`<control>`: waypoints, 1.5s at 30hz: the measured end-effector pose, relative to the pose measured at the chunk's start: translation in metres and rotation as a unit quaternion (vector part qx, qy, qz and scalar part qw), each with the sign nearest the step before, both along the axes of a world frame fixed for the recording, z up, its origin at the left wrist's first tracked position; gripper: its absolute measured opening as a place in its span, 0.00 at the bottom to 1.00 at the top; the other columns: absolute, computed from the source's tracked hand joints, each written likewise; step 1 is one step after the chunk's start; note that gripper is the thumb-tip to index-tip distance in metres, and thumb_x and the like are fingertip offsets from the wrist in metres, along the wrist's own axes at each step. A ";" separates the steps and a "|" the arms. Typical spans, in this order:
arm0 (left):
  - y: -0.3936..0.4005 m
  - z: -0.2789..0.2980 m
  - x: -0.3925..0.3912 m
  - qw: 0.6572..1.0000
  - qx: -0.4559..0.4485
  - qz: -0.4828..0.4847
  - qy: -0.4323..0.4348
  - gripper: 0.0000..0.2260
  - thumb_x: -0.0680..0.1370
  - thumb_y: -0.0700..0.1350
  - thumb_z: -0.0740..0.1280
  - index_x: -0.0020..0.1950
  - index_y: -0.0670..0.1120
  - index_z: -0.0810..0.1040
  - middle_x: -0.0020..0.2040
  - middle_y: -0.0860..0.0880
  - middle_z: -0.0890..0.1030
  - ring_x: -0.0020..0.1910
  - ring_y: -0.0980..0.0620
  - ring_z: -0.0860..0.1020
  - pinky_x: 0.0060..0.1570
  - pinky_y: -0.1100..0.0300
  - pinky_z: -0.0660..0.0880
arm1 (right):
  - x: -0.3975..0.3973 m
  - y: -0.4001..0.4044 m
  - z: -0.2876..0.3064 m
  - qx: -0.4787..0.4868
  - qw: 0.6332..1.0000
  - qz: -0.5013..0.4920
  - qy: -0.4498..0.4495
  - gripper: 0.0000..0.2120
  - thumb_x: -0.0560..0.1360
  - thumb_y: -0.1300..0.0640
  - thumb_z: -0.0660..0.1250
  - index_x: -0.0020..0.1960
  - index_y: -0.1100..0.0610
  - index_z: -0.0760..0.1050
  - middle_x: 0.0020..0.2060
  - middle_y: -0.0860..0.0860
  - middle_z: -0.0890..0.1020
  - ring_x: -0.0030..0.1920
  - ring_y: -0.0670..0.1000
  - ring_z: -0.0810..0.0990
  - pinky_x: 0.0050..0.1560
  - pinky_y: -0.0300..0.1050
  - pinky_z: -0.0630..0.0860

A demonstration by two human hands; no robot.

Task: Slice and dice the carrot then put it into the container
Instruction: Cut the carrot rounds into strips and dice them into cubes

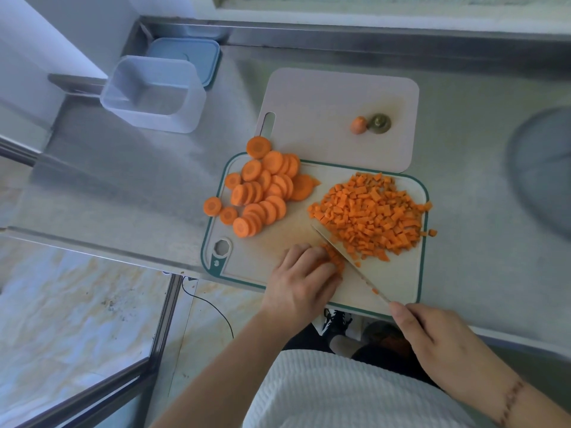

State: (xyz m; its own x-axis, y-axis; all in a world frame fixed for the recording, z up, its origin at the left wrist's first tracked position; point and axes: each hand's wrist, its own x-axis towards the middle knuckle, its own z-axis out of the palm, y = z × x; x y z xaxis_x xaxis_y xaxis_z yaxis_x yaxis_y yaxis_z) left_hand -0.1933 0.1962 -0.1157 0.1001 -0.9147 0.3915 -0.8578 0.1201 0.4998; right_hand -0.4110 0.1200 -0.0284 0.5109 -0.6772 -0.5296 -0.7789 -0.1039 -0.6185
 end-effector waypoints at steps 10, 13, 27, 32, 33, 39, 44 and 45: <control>-0.003 -0.004 -0.003 1.000 -0.022 -0.001 0.013 0.03 0.76 0.38 0.74 0.43 0.39 0.83 0.49 0.43 0.83 0.53 0.41 0.80 0.57 0.52 0.77 | 0.004 0.005 0.008 -0.006 1.000 0.023 0.003 0.26 0.73 0.33 0.47 0.30 0.51 0.67 0.25 0.46 0.77 0.29 0.47 0.75 0.29 0.41 0.68; -0.004 -0.005 -0.002 1.000 -0.026 -0.005 0.008 0.02 0.76 0.37 0.73 0.46 0.39 0.84 0.49 0.45 0.83 0.52 0.41 0.81 0.56 0.51 0.78 | 0.000 0.004 0.015 -0.008 1.000 0.029 -0.003 0.25 0.73 0.33 0.47 0.32 0.49 0.71 0.31 0.40 0.79 0.34 0.45 0.77 0.35 0.42 0.71; -0.005 -0.005 -0.002 0.999 -0.033 0.004 0.030 0.02 0.75 0.37 0.75 0.43 0.39 0.85 0.47 0.45 0.84 0.52 0.42 0.82 0.52 0.52 0.79 | 0.022 -0.004 0.003 -0.026 0.995 0.080 0.048 0.27 0.75 0.35 0.39 0.34 0.50 0.68 0.25 0.47 0.75 0.29 0.46 0.74 0.32 0.40 0.69; 0.001 -0.006 0.002 0.999 -0.041 -0.004 0.026 0.04 0.76 0.37 0.76 0.43 0.38 0.85 0.44 0.43 0.82 0.48 0.41 0.80 0.51 0.52 0.78 | 0.001 -0.012 0.005 -0.034 0.999 0.024 0.027 0.29 0.74 0.33 0.40 0.31 0.51 0.67 0.24 0.49 0.74 0.30 0.47 0.75 0.31 0.42 0.70; 0.001 -0.006 0.002 0.999 -0.042 -0.002 0.026 0.04 0.76 0.37 0.77 0.43 0.38 0.85 0.44 0.43 0.82 0.47 0.42 0.80 0.50 0.52 0.79 | -0.004 -0.011 0.006 -0.030 0.999 0.024 0.024 0.31 0.75 0.32 0.39 0.31 0.52 0.67 0.25 0.50 0.75 0.30 0.48 0.75 0.31 0.42 0.70; -0.001 -0.008 0.000 0.998 -0.046 0.006 0.028 0.03 0.75 0.37 0.76 0.42 0.39 0.85 0.43 0.45 0.82 0.47 0.43 0.81 0.49 0.53 0.79 | -0.015 -0.001 0.013 -0.007 0.998 0.053 0.018 0.32 0.71 0.26 0.38 0.38 0.42 0.74 0.38 0.38 0.81 0.42 0.40 0.78 0.46 0.42 0.73; -0.001 -0.008 0.000 0.999 -0.040 -0.005 0.026 0.03 0.76 0.37 0.75 0.42 0.40 0.85 0.43 0.46 0.82 0.46 0.44 0.79 0.47 0.54 0.79 | 0.009 0.007 0.014 -0.041 0.984 0.124 0.125 0.31 0.72 0.32 0.31 0.41 0.45 0.69 0.36 0.45 0.77 0.37 0.45 0.76 0.39 0.40 0.72; -0.001 -0.008 0.000 0.999 -0.038 -0.009 0.029 0.03 0.76 0.37 0.74 0.42 0.40 0.85 0.43 0.46 0.82 0.46 0.44 0.79 0.46 0.54 0.79 | 0.017 0.006 0.015 -0.034 0.983 0.127 0.132 0.29 0.72 0.32 0.32 0.40 0.46 0.67 0.35 0.46 0.76 0.35 0.46 0.75 0.36 0.41 0.70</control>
